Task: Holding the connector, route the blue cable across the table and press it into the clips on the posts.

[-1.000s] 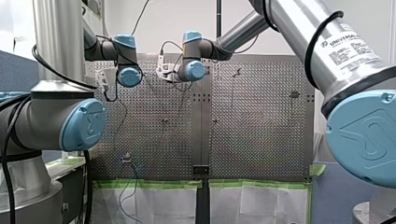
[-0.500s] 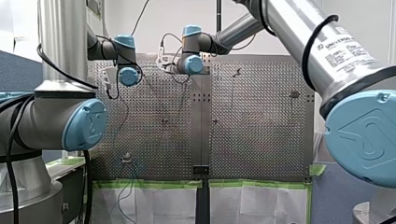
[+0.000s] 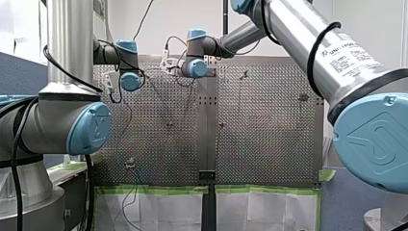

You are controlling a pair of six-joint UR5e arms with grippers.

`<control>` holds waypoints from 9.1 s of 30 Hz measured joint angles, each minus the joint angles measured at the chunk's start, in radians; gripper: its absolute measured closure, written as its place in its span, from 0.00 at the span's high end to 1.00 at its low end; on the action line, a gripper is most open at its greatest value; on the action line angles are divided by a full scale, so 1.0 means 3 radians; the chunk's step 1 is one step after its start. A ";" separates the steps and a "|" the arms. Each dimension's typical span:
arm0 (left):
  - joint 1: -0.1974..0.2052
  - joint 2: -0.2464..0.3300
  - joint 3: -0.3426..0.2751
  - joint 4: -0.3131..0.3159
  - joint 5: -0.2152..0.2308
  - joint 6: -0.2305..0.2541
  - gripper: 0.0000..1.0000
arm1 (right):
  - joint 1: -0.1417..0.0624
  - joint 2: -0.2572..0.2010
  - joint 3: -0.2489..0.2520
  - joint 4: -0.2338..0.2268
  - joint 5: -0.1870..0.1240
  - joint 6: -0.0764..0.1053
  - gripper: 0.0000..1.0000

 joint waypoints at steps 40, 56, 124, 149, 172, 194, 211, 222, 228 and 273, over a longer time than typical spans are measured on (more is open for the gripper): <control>0.0351 -0.0428 0.0360 0.0286 0.0494 -0.0258 0.00 | -0.0149 0.0081 -0.0102 0.0009 -0.0007 0.0002 0.00; 0.0410 -0.0694 0.0410 0.0303 0.0580 -0.0392 0.17 | -0.0164 0.0082 -0.0105 0.0017 -0.0007 0.0002 0.00; 0.0071 0.0600 -0.0064 -0.1520 0.0908 -0.0372 1.00 | -0.0141 0.0087 -0.0100 0.0163 0.0208 -0.0019 0.00; -0.0107 0.0111 0.0274 -0.1118 0.0987 -0.0263 1.00 | -0.0143 0.0098 -0.0100 0.0163 0.0208 -0.0023 0.00; -0.0142 -0.0239 0.0562 -0.0963 0.0920 -0.0161 1.00 | -0.0149 0.0117 -0.0100 0.0159 0.0208 -0.0028 0.00; -0.0218 -0.0246 0.0549 -0.0956 0.0831 -0.0143 0.00 | -0.0133 0.0134 -0.0098 0.0168 0.0208 -0.0028 0.00; -0.0303 -0.0248 0.0157 -0.0829 0.0570 -0.0110 0.00 | -0.0114 0.0139 0.0218 0.0186 0.0221 -0.0039 0.00; -0.0342 -0.0331 -0.0165 -0.0534 0.0512 -0.0137 0.00 | -0.0131 0.0139 0.0531 0.0188 0.0225 -0.0050 0.00; -0.0362 -0.0494 -0.0343 -0.0476 0.0481 -0.0139 0.00 | -0.0138 0.0139 0.0683 0.0188 0.0245 -0.0080 0.00; -0.0339 -0.1047 -0.0479 0.0040 0.0798 -0.0270 0.00 | -0.0274 0.0169 0.1163 0.0112 0.0282 -0.0121 0.00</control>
